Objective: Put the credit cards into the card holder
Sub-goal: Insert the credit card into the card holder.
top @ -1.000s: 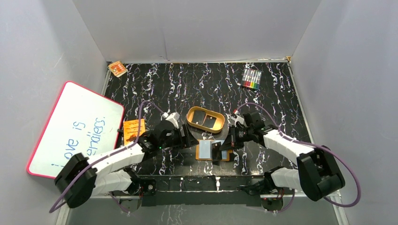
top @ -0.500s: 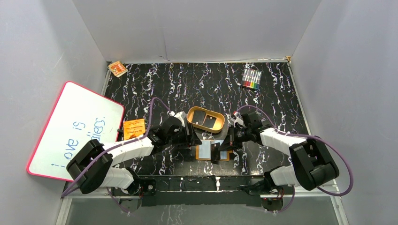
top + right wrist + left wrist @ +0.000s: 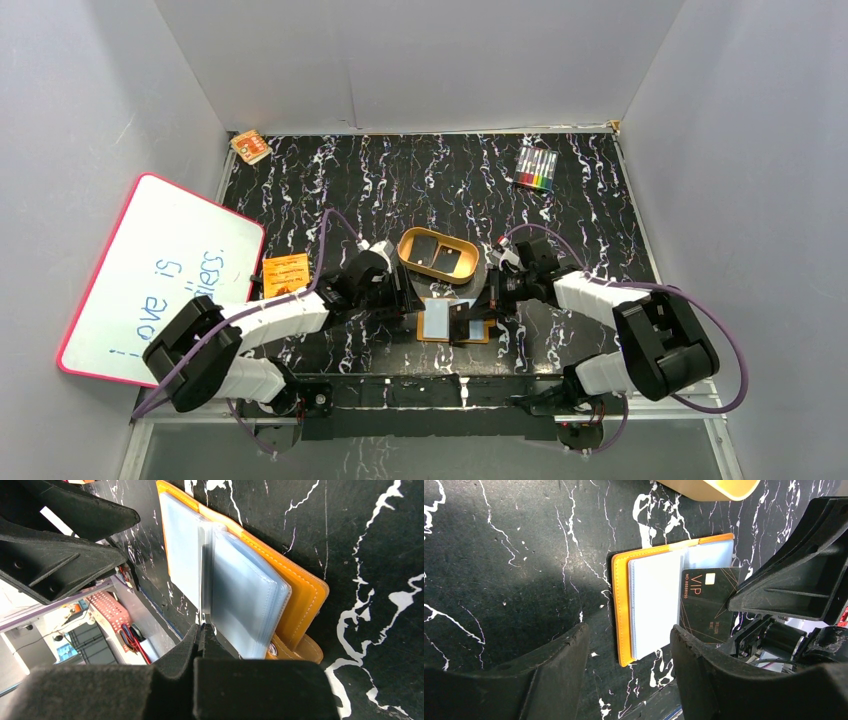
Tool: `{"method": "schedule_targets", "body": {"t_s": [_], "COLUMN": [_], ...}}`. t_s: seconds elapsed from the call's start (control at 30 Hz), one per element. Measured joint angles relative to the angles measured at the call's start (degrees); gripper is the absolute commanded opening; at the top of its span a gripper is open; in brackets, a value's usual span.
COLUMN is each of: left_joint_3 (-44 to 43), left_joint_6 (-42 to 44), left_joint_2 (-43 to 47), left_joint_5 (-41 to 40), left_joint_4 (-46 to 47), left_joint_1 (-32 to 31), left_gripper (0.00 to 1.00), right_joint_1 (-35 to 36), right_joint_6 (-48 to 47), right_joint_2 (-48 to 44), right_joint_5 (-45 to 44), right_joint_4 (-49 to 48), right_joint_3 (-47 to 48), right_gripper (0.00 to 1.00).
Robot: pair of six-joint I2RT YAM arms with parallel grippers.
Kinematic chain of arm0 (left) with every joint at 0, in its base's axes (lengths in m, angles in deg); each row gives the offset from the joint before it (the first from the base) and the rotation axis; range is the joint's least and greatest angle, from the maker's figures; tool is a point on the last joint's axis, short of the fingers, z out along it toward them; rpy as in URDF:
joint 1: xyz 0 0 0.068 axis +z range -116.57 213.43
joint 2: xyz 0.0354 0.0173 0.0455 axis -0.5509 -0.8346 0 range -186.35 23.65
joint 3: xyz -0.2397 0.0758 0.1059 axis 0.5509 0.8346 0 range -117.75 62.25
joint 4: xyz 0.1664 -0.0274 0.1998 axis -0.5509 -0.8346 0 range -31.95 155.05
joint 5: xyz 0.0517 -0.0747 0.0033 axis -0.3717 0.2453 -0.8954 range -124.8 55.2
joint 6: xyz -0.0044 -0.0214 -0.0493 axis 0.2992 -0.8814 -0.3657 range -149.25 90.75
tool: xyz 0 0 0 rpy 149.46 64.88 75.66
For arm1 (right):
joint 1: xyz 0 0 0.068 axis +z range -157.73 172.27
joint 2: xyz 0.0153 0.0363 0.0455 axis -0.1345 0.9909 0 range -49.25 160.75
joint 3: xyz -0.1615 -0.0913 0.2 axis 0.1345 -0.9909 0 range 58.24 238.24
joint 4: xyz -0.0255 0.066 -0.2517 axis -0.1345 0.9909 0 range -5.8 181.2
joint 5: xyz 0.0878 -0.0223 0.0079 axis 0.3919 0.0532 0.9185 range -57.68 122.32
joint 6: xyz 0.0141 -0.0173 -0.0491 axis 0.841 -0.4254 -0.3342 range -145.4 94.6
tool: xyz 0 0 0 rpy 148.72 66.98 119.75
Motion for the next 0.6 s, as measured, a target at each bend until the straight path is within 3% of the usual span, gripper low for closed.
{"method": "schedule_targets", "body": {"t_s": [0.6], "left_joint_3": [0.00], "left_joint_6": [0.00], "left_joint_2": [-2.69], "left_joint_5": [-0.11], "left_joint_4": [-0.22], "left_joint_1": [0.00], "left_gripper": [0.56], "right_joint_1": [0.00], "right_joint_6": [1.40], "right_joint_2": [2.38], "right_joint_5": [0.48], "right_joint_4": [-3.54], "right_joint_3": [0.00], "right_gripper": [0.00]}}
